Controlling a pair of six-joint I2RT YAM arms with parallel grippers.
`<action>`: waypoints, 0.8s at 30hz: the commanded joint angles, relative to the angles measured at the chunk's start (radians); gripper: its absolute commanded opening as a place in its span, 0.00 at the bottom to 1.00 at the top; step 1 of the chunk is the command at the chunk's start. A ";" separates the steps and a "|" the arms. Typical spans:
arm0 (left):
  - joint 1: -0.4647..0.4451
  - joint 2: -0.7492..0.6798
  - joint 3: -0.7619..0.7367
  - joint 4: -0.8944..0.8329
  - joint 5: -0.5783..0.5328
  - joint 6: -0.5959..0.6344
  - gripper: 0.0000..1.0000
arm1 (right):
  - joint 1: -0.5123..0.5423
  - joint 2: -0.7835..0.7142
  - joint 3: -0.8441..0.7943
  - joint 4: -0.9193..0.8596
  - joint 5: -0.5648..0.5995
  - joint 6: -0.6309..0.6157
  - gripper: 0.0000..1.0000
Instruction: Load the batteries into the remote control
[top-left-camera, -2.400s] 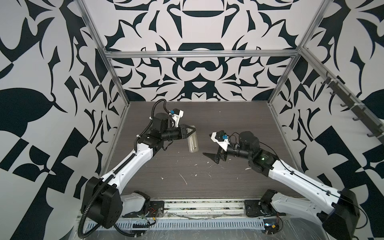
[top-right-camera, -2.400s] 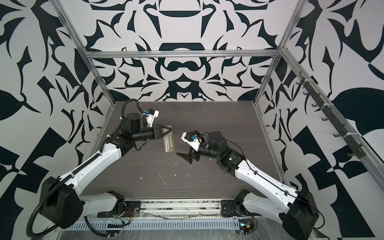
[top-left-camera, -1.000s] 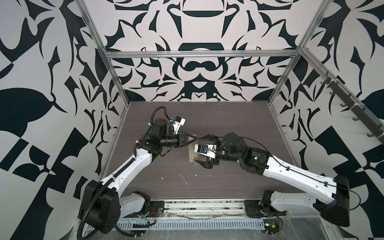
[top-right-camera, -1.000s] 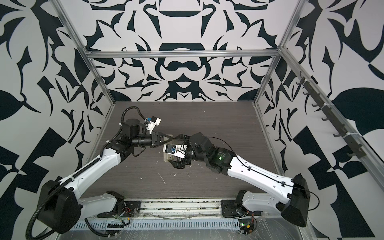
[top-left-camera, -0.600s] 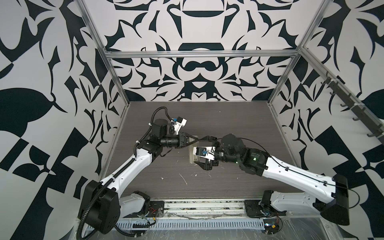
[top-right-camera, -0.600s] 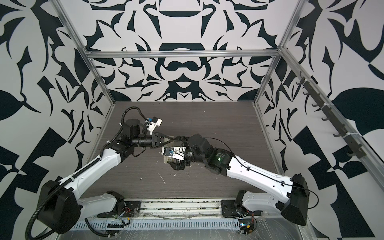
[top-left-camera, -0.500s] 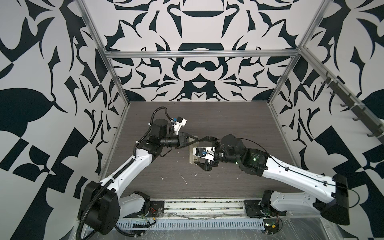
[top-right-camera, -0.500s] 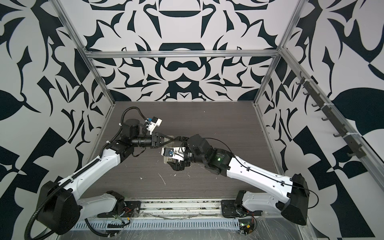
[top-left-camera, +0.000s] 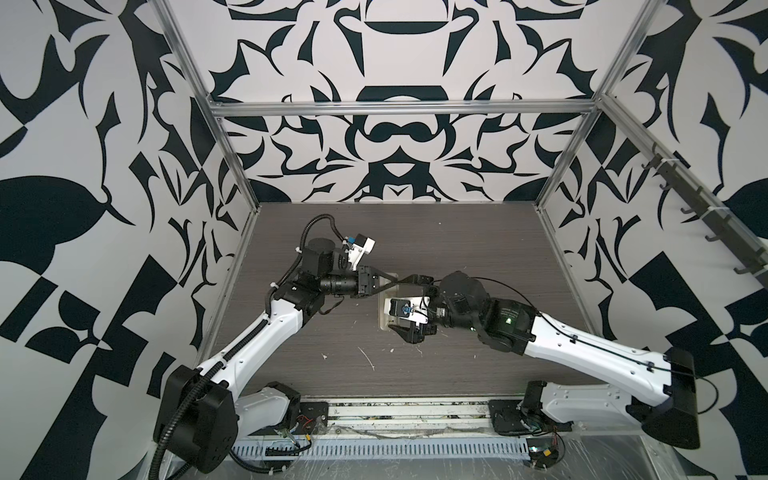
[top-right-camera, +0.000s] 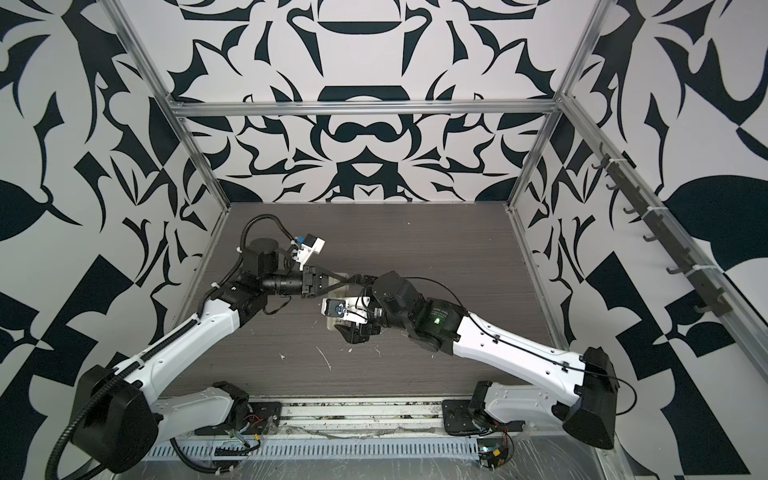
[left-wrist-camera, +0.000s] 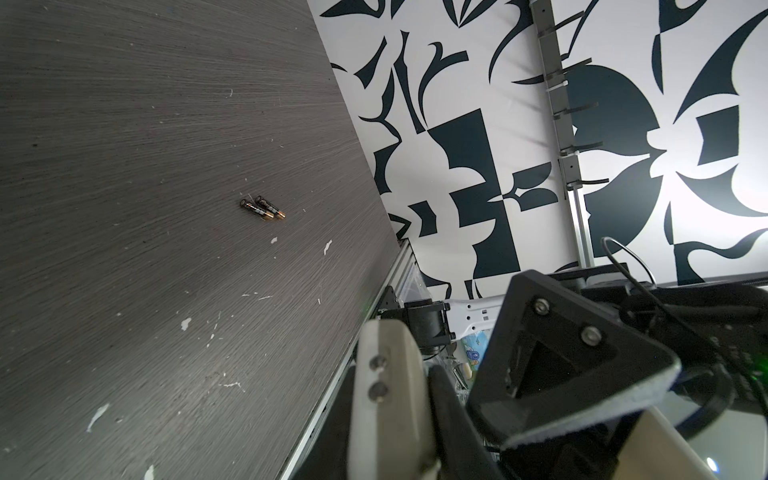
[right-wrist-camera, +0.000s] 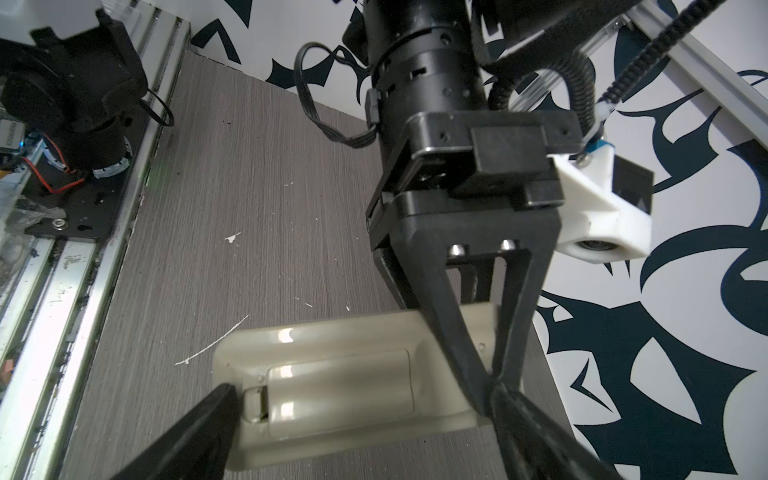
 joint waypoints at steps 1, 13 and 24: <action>-0.006 -0.023 -0.011 0.024 0.027 -0.006 0.00 | 0.006 -0.008 0.039 0.024 0.019 0.000 0.98; -0.021 -0.023 -0.014 0.006 0.041 -0.008 0.00 | 0.014 0.004 0.044 0.024 0.034 -0.002 0.95; -0.022 -0.034 -0.006 -0.003 0.052 -0.006 0.00 | 0.028 0.007 0.046 0.006 0.065 -0.037 0.94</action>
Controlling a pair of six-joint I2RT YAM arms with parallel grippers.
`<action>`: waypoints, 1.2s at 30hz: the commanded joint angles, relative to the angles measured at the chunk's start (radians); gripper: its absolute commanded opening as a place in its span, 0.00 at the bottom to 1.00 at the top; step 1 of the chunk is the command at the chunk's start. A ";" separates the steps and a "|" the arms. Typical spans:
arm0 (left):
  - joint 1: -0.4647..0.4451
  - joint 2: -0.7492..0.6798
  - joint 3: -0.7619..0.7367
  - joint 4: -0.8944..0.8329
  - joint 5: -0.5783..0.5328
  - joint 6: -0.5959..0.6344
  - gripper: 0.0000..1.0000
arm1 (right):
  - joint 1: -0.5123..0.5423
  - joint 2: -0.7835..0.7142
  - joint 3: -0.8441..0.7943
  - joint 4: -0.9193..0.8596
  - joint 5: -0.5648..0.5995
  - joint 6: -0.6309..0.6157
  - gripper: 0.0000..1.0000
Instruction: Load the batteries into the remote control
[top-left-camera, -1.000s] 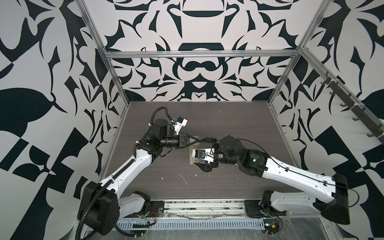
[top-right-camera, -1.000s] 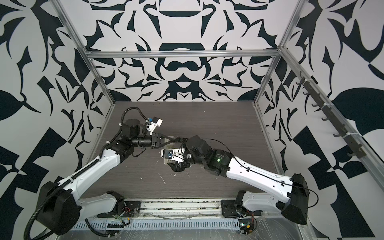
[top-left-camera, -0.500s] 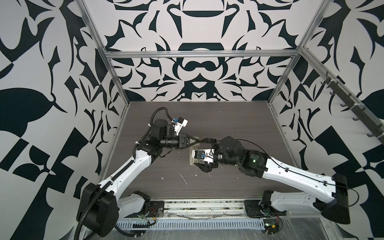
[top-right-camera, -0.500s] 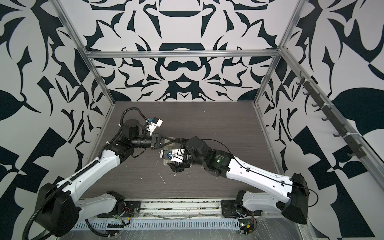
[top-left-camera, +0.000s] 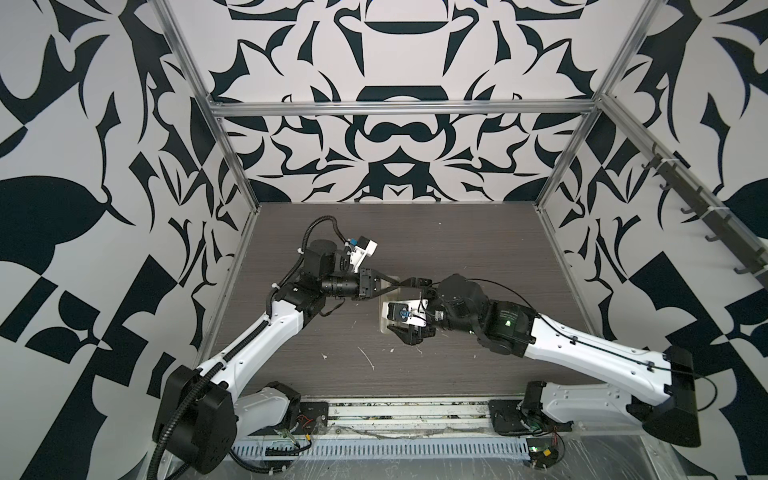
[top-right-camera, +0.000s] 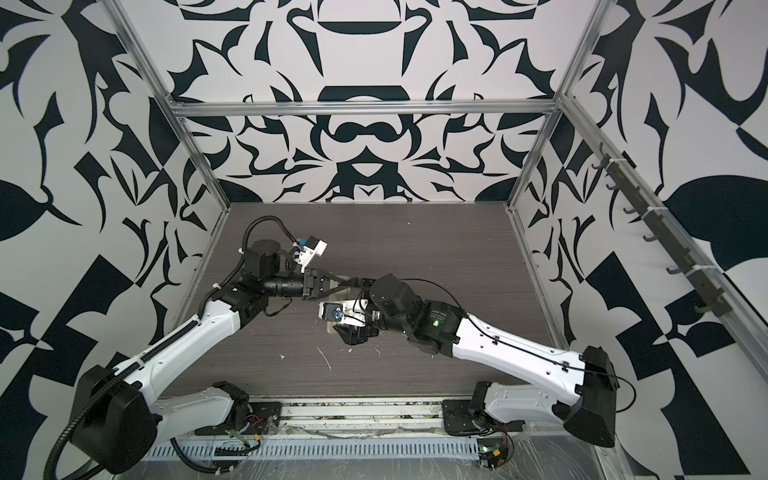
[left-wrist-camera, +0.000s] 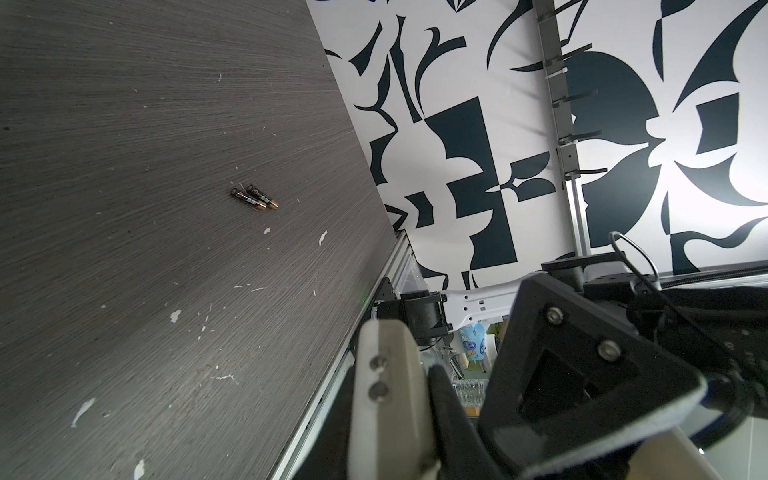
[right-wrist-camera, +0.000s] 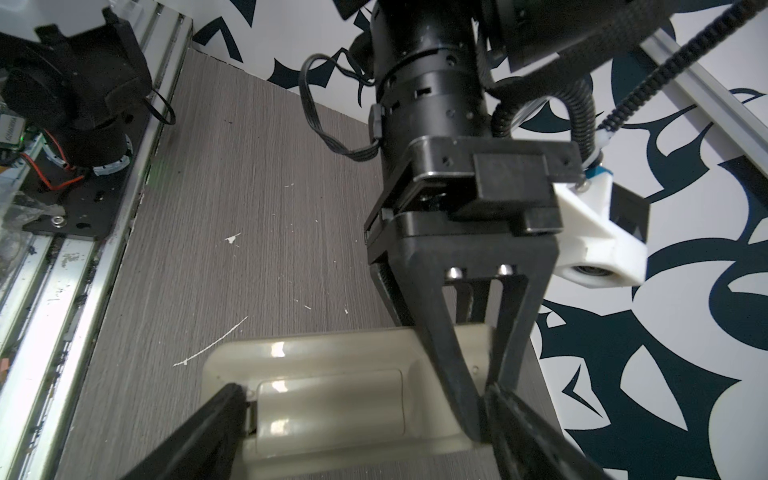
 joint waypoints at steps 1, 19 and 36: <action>-0.006 -0.031 0.001 0.003 0.042 -0.005 0.00 | 0.007 0.006 0.039 0.003 0.031 -0.017 0.94; -0.006 -0.051 0.009 -0.014 0.063 -0.008 0.00 | 0.025 -0.012 0.035 -0.015 0.035 -0.045 0.97; -0.005 -0.048 0.026 -0.054 0.073 0.009 0.00 | 0.050 -0.015 0.030 -0.025 0.094 -0.084 0.99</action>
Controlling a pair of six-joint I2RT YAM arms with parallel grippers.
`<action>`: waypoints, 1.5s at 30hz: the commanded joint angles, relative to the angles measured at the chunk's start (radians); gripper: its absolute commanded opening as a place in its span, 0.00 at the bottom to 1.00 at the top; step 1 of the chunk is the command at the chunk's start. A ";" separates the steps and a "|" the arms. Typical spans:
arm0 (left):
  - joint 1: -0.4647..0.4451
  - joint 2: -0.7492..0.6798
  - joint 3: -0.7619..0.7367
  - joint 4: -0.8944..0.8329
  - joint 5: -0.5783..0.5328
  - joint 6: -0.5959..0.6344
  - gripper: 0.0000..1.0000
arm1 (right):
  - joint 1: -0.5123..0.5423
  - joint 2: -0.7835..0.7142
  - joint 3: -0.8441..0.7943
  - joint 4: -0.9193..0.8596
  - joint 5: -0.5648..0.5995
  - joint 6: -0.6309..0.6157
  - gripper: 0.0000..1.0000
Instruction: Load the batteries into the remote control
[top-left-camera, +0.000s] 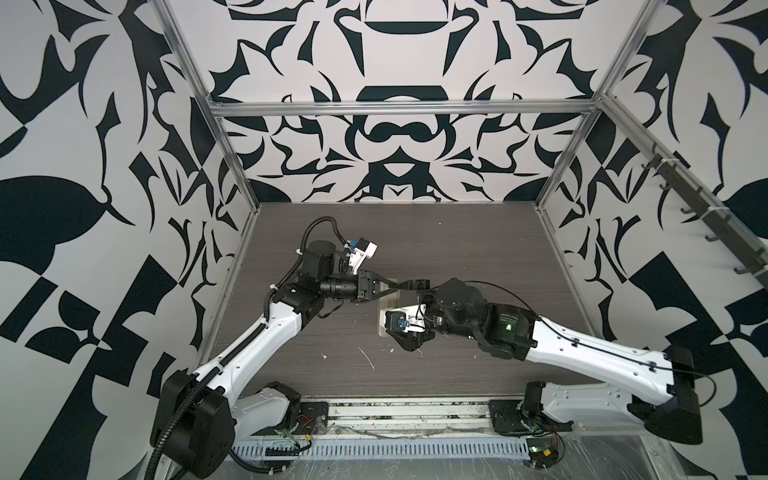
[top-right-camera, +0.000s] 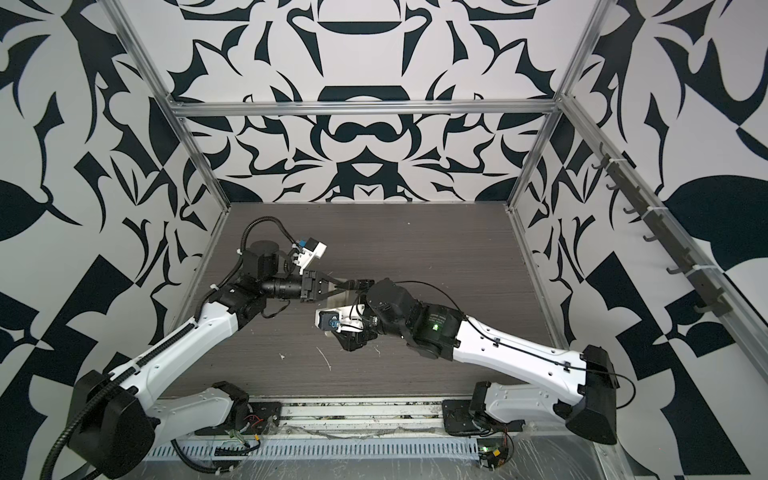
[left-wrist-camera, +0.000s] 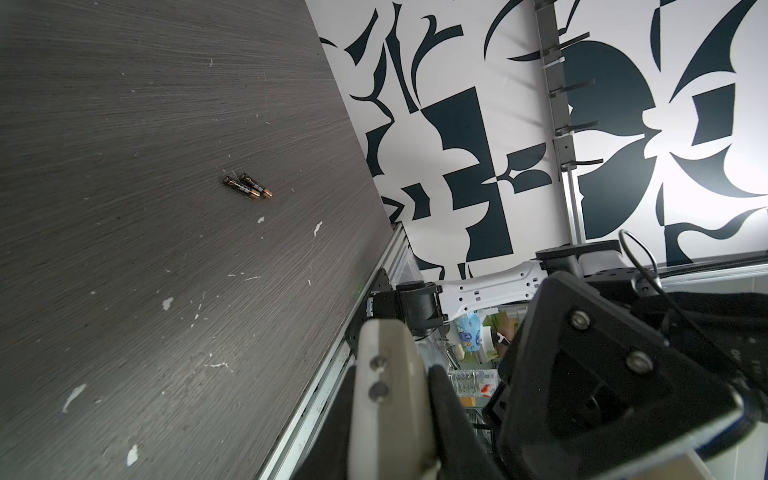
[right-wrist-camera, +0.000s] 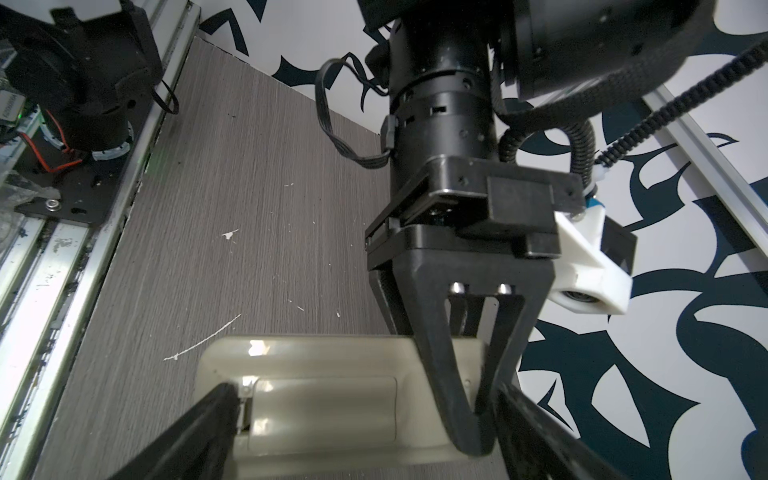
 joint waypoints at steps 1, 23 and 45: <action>-0.005 -0.028 0.025 -0.011 0.051 -0.003 0.00 | 0.004 -0.011 0.020 -0.017 0.048 -0.021 0.99; -0.005 -0.027 0.027 -0.019 0.051 -0.003 0.00 | 0.034 0.006 0.027 -0.036 0.124 -0.039 0.99; -0.005 -0.004 0.032 -0.039 0.049 0.015 0.00 | 0.042 0.014 0.027 0.024 0.251 -0.034 0.99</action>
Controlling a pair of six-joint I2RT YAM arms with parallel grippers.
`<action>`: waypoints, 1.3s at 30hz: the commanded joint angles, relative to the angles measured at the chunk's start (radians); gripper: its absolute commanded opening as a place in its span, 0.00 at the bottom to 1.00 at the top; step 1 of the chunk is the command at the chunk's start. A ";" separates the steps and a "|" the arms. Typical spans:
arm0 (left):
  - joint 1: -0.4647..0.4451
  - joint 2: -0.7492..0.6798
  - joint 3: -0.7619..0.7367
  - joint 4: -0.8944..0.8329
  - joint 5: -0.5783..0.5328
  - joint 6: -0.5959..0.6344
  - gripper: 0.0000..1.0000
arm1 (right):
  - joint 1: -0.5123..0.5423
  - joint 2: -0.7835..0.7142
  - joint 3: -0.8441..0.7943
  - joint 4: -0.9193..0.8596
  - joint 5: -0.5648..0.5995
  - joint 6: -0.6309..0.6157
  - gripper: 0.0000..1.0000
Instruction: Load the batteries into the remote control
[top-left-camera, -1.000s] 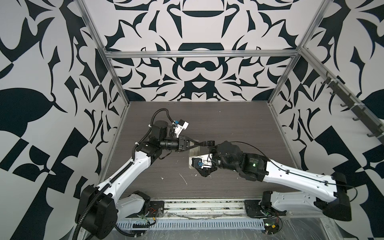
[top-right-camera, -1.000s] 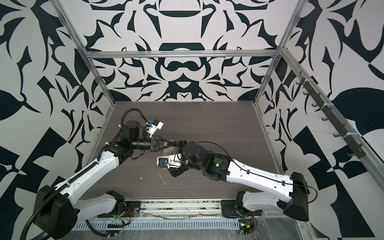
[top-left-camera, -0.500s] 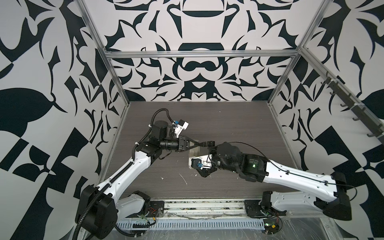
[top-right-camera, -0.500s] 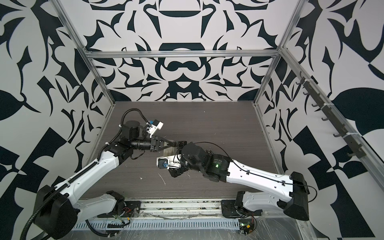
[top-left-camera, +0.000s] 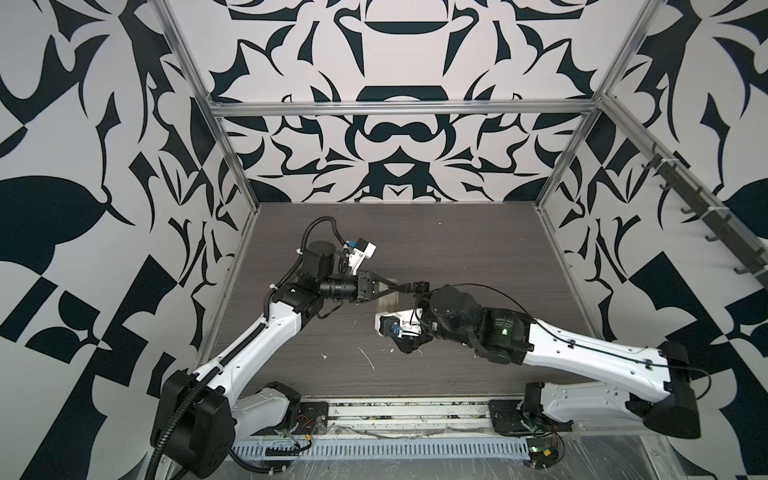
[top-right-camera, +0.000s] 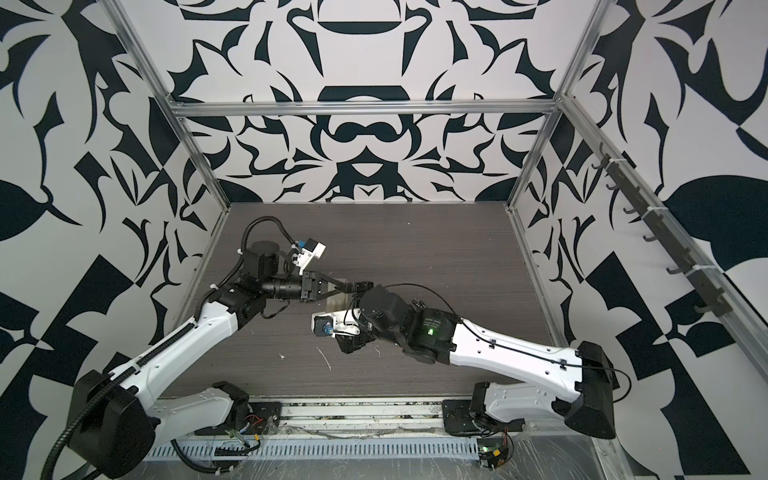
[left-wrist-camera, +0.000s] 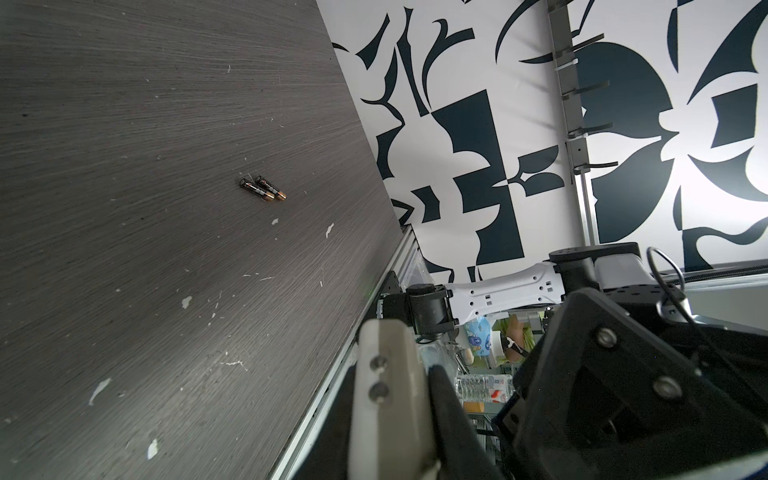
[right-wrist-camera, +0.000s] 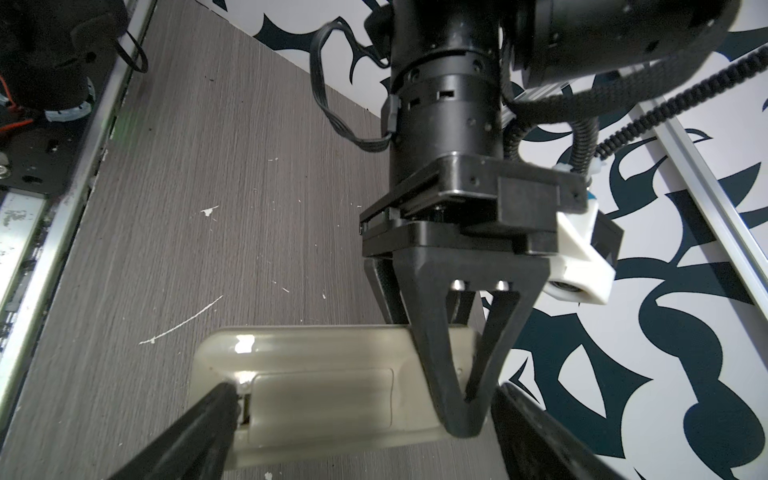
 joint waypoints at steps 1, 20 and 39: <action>-0.009 -0.004 0.031 -0.015 0.073 -0.016 0.00 | -0.011 -0.009 0.013 0.043 0.106 -0.013 0.99; -0.009 0.003 0.036 -0.025 0.061 -0.010 0.00 | 0.004 -0.032 -0.010 0.083 0.156 -0.043 0.99; -0.009 0.001 0.030 -0.033 0.046 -0.005 0.00 | 0.024 -0.049 -0.019 0.097 0.181 -0.055 0.99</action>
